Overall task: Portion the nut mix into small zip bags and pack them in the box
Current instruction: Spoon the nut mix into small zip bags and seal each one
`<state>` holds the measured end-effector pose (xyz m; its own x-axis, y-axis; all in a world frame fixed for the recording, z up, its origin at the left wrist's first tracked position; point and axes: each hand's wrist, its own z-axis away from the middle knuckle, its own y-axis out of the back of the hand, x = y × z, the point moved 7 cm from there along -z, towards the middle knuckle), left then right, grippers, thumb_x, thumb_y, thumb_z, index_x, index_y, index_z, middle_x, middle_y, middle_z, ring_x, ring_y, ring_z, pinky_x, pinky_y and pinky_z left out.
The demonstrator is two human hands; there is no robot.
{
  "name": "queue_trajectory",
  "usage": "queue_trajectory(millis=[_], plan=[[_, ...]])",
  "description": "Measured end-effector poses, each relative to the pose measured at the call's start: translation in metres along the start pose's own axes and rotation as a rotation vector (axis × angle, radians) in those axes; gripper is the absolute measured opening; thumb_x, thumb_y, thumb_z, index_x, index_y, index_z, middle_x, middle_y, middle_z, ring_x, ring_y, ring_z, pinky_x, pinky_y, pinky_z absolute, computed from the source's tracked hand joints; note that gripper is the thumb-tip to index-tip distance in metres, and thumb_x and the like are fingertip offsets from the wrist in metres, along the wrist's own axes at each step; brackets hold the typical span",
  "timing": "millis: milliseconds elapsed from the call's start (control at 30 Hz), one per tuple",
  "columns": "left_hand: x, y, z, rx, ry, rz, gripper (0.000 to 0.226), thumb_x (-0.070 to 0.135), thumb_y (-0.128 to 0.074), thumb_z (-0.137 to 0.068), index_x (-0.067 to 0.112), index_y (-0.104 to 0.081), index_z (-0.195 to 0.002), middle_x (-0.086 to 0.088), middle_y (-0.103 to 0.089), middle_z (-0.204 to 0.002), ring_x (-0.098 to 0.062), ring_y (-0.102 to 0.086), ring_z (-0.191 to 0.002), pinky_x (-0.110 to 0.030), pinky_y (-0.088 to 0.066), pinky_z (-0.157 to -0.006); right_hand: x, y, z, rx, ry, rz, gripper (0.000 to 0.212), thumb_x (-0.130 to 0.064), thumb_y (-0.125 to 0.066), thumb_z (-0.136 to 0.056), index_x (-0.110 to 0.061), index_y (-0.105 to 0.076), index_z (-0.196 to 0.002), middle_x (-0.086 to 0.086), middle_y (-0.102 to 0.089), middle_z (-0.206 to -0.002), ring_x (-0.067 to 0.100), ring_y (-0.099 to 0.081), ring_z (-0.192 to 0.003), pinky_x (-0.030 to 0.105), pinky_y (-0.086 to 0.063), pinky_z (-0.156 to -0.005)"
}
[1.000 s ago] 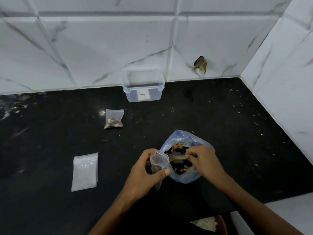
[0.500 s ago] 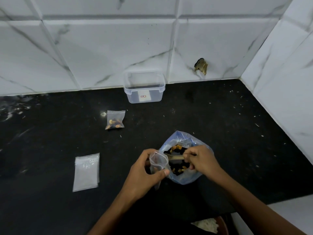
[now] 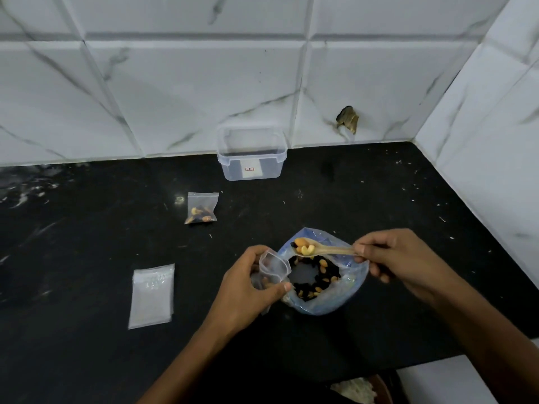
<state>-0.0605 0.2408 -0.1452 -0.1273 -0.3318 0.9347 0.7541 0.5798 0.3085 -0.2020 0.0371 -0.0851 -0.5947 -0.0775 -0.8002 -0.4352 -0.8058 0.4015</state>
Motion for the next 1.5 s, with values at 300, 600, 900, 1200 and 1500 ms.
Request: queue_trajectory(millis=[300, 600, 900, 1200, 1500], plan=[[0.014, -0.001, -0.011, 0.016, -0.052, -0.015, 0.051, 0.028, -0.084, -0.075, 0.044, -0.052, -0.111, 0.019, -0.067, -0.108, 0.009, -0.060, -0.102, -0.017, -0.050, -0.080, -0.068, -0.051, 0.043, 0.065, 0.647, 0.751, 0.016, -0.018, -0.062, -0.089, -0.019, -0.068, -0.104, -0.004, -0.065, -0.094, 0.006, -0.061, -0.082, 0.027, -0.053, -0.078], [0.007, 0.002, -0.009, 0.025, -0.010, 0.023, 0.049, 0.031, -0.081, -0.077, 0.043, -0.052, -0.113, 0.017, -0.066, -0.109, 0.011, -0.058, -0.100, -0.012, -0.050, -0.076, -0.074, -0.048, 0.062, 0.163, 0.865, 0.787, 0.023, -0.026, -0.051, -0.086, -0.015, -0.070, -0.092, -0.001, -0.067, -0.085, 0.008, -0.063, -0.071, 0.024, -0.055, -0.061], [-0.003, -0.003, 0.005, -0.033, 0.022, 0.043, 0.050, 0.019, -0.080, -0.079, 0.038, -0.052, -0.116, 0.015, -0.065, -0.110, 0.011, -0.060, -0.101, -0.003, -0.045, -0.076, 0.004, -0.024, -0.006, 0.095, 0.237, 0.800, 0.011, -0.020, -0.054, -0.095, -0.030, -0.060, -0.092, -0.009, -0.059, -0.080, 0.000, -0.057, -0.072, 0.015, -0.046, -0.067], [-0.002, -0.010, 0.004, -0.028, 0.038, 0.083, 0.048, 0.015, -0.080, -0.080, 0.034, -0.054, -0.115, 0.012, -0.066, -0.107, 0.008, -0.063, -0.096, -0.006, -0.049, -0.070, 0.024, -0.062, -0.032, 0.231, 0.312, 0.671, 0.016, -0.007, -0.053, -0.092, -0.004, -0.067, -0.085, 0.011, -0.066, -0.079, 0.026, -0.062, -0.075, 0.037, -0.051, -0.072], [-0.004, -0.010, 0.000, -0.018, 0.042, 0.051, 0.047, 0.022, -0.081, -0.079, 0.038, -0.054, -0.114, 0.015, -0.066, -0.108, 0.007, -0.061, -0.099, -0.005, -0.047, -0.074, 0.047, -0.074, -0.043, 0.038, 0.128, 0.427, 0.012, -0.014, -0.058, -0.092, -0.023, -0.066, -0.089, -0.008, -0.064, -0.076, -0.005, -0.060, -0.052, 0.011, -0.047, -0.052]])
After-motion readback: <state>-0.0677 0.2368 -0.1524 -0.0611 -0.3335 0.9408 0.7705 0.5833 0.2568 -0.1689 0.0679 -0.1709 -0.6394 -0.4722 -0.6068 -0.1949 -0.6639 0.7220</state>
